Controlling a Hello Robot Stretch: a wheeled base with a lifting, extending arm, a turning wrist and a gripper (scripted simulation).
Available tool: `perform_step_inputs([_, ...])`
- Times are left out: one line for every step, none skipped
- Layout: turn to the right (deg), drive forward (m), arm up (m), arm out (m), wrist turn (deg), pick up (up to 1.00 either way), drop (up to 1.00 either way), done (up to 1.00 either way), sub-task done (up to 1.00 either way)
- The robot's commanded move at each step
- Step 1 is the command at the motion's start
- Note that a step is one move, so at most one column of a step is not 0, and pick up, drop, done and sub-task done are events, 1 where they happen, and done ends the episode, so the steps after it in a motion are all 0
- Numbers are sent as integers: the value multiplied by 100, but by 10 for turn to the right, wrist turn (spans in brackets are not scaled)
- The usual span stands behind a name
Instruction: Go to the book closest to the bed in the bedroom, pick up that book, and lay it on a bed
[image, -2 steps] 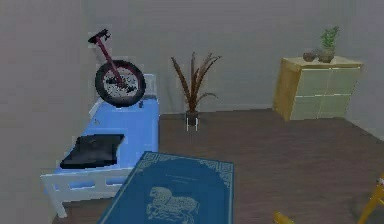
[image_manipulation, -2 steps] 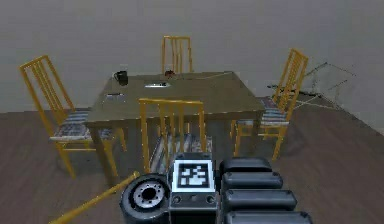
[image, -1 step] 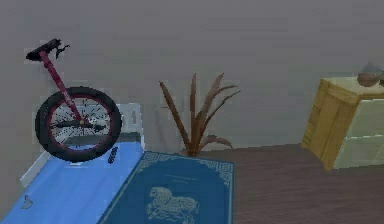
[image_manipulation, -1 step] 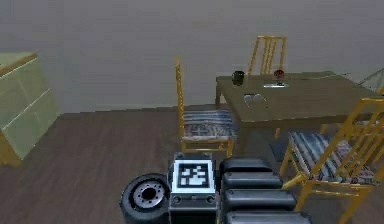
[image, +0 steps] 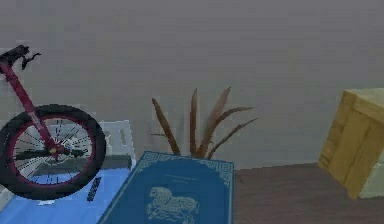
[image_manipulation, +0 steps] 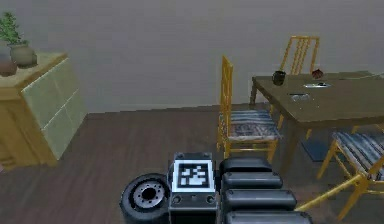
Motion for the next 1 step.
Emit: perform_step_inputs([60, 0, 0, 0, 0, 0, 0, 0, 0])
